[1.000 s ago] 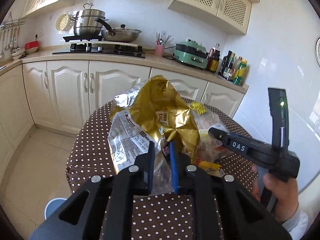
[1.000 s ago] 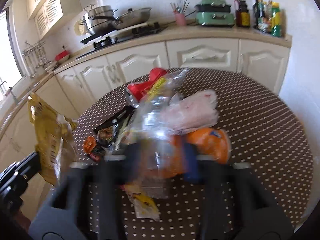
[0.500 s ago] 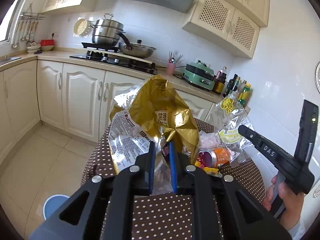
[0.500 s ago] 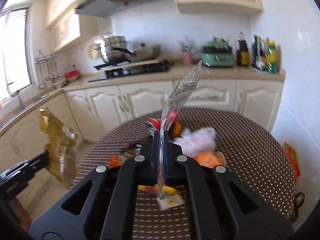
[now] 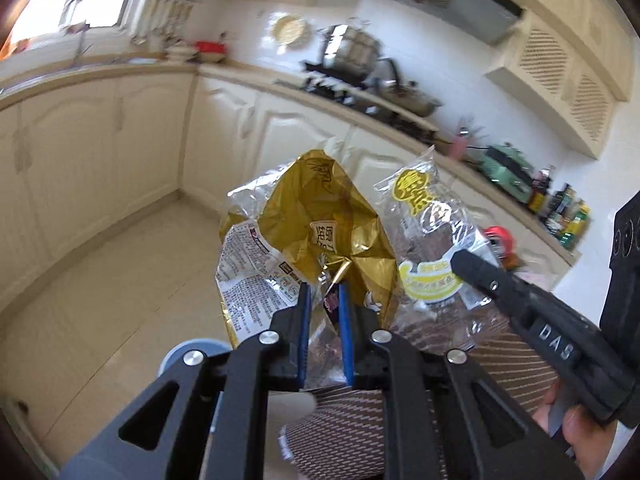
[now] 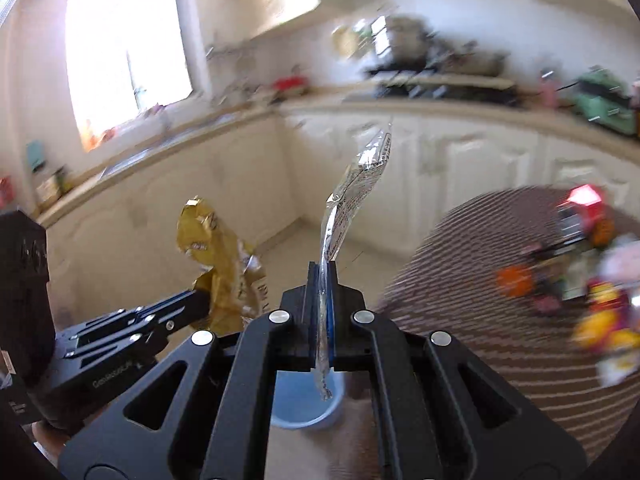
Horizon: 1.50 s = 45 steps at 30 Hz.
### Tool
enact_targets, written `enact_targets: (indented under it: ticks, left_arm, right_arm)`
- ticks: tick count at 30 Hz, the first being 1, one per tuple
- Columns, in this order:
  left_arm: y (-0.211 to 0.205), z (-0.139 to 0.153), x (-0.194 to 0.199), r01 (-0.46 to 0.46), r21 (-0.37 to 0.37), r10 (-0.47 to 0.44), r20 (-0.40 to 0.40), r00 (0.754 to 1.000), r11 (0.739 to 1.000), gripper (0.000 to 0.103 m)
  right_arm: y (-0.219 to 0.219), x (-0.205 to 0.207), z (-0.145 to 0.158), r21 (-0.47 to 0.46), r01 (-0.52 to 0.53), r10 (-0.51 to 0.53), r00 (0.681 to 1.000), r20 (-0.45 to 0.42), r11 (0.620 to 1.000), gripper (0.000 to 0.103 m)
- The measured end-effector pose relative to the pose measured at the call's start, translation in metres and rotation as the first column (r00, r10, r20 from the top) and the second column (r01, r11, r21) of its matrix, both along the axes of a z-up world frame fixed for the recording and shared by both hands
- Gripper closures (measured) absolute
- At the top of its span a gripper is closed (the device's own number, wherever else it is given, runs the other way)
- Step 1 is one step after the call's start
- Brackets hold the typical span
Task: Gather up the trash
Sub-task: 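Carry both bags over the blue bin and open the left tool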
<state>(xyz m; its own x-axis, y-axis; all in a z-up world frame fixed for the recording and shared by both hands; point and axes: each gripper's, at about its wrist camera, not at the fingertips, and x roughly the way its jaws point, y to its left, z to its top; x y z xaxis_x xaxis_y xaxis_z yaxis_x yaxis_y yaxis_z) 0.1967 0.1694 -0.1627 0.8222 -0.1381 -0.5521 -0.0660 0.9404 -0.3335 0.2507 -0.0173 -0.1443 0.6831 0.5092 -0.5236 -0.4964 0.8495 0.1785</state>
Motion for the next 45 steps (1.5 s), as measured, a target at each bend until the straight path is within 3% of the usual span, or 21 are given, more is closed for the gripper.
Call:
enact_targets:
  ticks: [5,10,14,20,23,25,26,39,45]
  left_arm:
    - [0.063,-0.073,0.014,-0.122,-0.024,0.116,-0.185,0.976,0.992,0.090]
    - [0.099,-0.167,0.046,-0.157,-0.044,0.125,-0.413,0.902,0.987,0.090]
    - [0.108,-0.223,0.069,-0.139,-0.044,0.096,-0.516,0.851,0.989,0.090]
    - [0.114,-0.277,0.110,-0.124,-0.079,0.053,-0.599,0.799,0.989,0.089]
    - [0.109,-0.291,0.128,-0.112,-0.110,0.021,-0.614,0.789,0.988,0.076]
    - [0.111,-0.301,0.128,-0.122,-0.108,0.030,-0.615,0.788,0.987,0.061]
    - [0.112,-0.304,0.128,-0.128,-0.116,0.029,-0.617,0.786,0.985,0.059]
    - [0.123,-0.317,0.132,-0.184,-0.146,0.051,-0.633,0.772,0.972,0.052]
    - [0.128,-0.319,0.129,-0.216,-0.112,0.094,-0.648,0.756,0.970,0.051]
  right_arm:
    - [0.064,0.032,-0.075,-0.073,-0.099,0.087,0.984,-0.158,0.992,0.099]
    - [0.108,0.069,-0.164,-0.143,-0.165,0.108,0.934,-0.341,0.976,0.099]
    - [0.126,0.093,-0.215,-0.179,-0.180,0.088,0.899,-0.430,0.967,0.099]
    - [0.141,0.118,-0.274,-0.198,-0.181,0.053,0.852,-0.521,0.963,0.099]
    - [0.143,0.128,-0.292,-0.209,-0.178,0.038,0.839,-0.542,0.962,0.099]
    - [0.146,0.131,-0.302,-0.216,-0.174,0.027,0.833,-0.552,0.961,0.099]
    - [0.148,0.140,-0.307,-0.220,-0.172,0.021,0.831,-0.557,0.960,0.099]
    - [0.152,0.146,-0.334,-0.231,-0.182,0.011,0.808,-0.589,0.956,0.099]
    - [0.164,0.144,-0.337,-0.199,-0.204,0.047,0.802,-0.595,0.958,0.098]
